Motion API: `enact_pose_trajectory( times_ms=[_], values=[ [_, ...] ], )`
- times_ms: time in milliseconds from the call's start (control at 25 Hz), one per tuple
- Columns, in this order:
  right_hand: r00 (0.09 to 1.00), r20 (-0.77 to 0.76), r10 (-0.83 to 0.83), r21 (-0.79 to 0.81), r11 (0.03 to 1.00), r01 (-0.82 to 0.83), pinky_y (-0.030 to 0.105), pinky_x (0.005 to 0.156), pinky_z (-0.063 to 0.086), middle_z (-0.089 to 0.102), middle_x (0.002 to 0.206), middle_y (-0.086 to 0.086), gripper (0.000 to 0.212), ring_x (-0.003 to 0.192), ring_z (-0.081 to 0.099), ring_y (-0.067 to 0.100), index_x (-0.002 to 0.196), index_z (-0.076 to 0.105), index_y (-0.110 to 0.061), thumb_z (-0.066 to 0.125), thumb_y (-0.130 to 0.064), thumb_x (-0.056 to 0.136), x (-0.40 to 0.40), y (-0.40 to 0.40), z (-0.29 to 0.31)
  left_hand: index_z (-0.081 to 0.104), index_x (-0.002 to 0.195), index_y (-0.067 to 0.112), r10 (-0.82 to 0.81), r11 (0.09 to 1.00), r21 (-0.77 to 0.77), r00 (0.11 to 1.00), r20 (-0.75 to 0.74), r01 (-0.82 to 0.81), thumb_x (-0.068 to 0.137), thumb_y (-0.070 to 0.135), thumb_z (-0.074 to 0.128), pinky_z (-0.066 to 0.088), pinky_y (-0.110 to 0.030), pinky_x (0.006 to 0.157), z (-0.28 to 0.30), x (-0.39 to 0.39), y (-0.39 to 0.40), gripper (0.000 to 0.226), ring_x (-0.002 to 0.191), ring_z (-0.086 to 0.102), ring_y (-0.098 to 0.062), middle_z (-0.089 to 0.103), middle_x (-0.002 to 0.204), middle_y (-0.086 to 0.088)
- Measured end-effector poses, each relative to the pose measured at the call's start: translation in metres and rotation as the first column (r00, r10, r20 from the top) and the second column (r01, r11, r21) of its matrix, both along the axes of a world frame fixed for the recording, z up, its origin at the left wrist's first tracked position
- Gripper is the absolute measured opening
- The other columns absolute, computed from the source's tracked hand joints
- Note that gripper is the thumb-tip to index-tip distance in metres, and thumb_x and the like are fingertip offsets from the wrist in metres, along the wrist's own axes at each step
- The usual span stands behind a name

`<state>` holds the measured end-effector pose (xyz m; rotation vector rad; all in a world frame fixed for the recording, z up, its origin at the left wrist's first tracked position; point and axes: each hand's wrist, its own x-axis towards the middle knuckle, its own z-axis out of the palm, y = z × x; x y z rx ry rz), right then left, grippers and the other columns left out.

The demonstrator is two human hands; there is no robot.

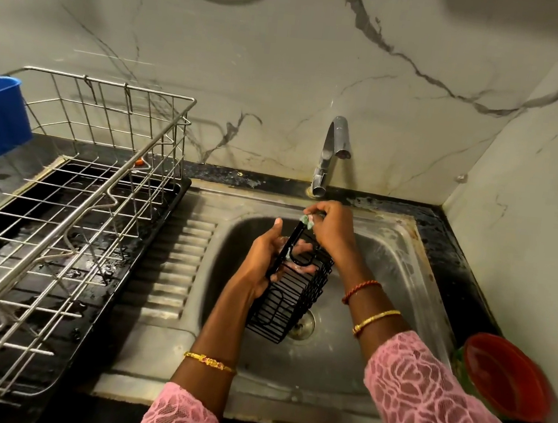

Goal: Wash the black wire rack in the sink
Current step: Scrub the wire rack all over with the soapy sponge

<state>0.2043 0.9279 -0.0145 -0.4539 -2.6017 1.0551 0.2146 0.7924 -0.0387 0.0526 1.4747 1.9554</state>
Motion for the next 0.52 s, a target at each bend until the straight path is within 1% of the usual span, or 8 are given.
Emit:
enact_pose_trajectory(
  times_ms=[40,80,120,160,240,320,440,520],
  values=[
    [0.998,0.011,0.058,-0.028,0.998,-0.057,0.011,0.054,0.048,0.065,0.102,0.008,0.018,0.076,0.062,0.01,0.098,0.067,-0.005,0.051,0.0,0.091,0.007,-0.008,-0.002,0.063,0.104,0.007,0.003,1.0,0.004,1.0,-0.006,-0.003,0.099,0.054,0.024,0.026,-0.014,0.032,-0.001,-0.001,-0.001,0.062,0.066,0.071,-0.022,0.074,0.091,-0.007],
    [0.994,0.004,0.107,-0.026,0.994,-0.107,0.018,0.06,0.053,0.064,0.102,0.008,0.018,0.077,0.062,0.011,0.099,0.067,-0.005,0.052,0.0,0.09,0.017,-0.016,-0.004,0.065,0.096,0.008,0.01,1.0,0.004,1.0,-0.013,-0.01,0.097,0.057,0.023,0.026,-0.016,0.034,-0.001,-0.003,-0.001,0.066,0.06,0.067,-0.018,0.072,0.081,-0.005],
    [0.991,-0.013,0.133,0.006,0.991,-0.133,0.023,0.068,0.054,0.062,0.102,0.007,0.018,0.083,0.062,0.013,0.099,0.067,-0.005,0.053,0.001,0.089,0.027,-0.023,-0.005,0.066,0.09,0.008,0.018,1.0,0.007,1.0,-0.013,-0.018,0.096,0.061,0.022,0.026,-0.017,0.035,-0.003,-0.004,-0.001,0.069,0.053,0.06,-0.014,0.067,0.073,-0.004],
    [0.988,-0.023,0.156,0.053,0.987,-0.154,0.024,0.076,0.051,0.062,0.103,0.007,0.02,0.089,0.06,0.015,0.1,0.068,-0.005,0.053,0.002,0.088,0.035,-0.028,-0.008,0.067,0.089,0.007,0.025,1.0,0.013,1.0,-0.005,-0.025,0.094,0.063,0.021,0.026,-0.018,0.036,-0.003,-0.006,0.0,0.072,0.049,0.053,-0.011,0.062,0.068,-0.005],
    [0.977,-0.032,0.212,0.114,0.972,-0.207,0.023,0.084,0.046,0.059,0.105,0.007,0.023,0.097,0.055,0.016,0.105,0.068,-0.005,0.054,0.0,0.088,0.044,-0.029,-0.012,0.068,0.092,0.006,0.036,0.999,0.019,0.999,0.012,-0.037,0.093,0.066,0.021,0.029,-0.019,0.037,-0.006,-0.009,-0.001,0.076,0.049,0.047,-0.01,0.056,0.066,-0.005],
    [0.959,-0.004,0.284,0.12,0.952,-0.281,0.024,0.088,0.044,0.057,0.107,0.006,0.026,0.101,0.052,0.016,0.111,0.066,-0.006,0.056,-0.004,0.087,0.048,-0.026,-0.014,0.067,0.09,0.007,0.033,0.999,0.015,0.999,0.014,-0.033,0.092,0.067,0.022,0.03,-0.019,0.038,-0.006,-0.009,-0.003,0.075,0.051,0.048,-0.01,0.056,0.066,-0.005],
    [0.941,0.026,0.337,0.146,0.93,-0.337,0.022,0.088,0.043,0.057,0.108,0.006,0.027,0.101,0.053,0.015,0.112,0.066,-0.006,0.062,-0.009,0.085,0.049,-0.023,-0.014,0.067,0.081,0.01,0.043,0.999,0.01,0.999,0.018,-0.043,0.092,0.067,0.025,0.029,-0.019,0.038,-0.006,-0.008,-0.005,0.071,0.051,0.048,-0.009,0.057,0.062,-0.002],
    [0.939,0.008,0.344,0.187,0.922,-0.339,0.028,0.089,0.046,0.058,0.106,0.006,0.027,0.1,0.054,0.017,0.109,0.067,-0.006,0.067,-0.009,0.082,0.048,-0.025,-0.015,0.067,0.081,0.009,0.046,0.999,0.022,0.999,0.025,-0.046,0.092,0.066,0.026,0.029,-0.019,0.038,-0.005,-0.007,-0.006,0.07,0.051,0.047,-0.01,0.057,0.061,-0.001]
  ],
)
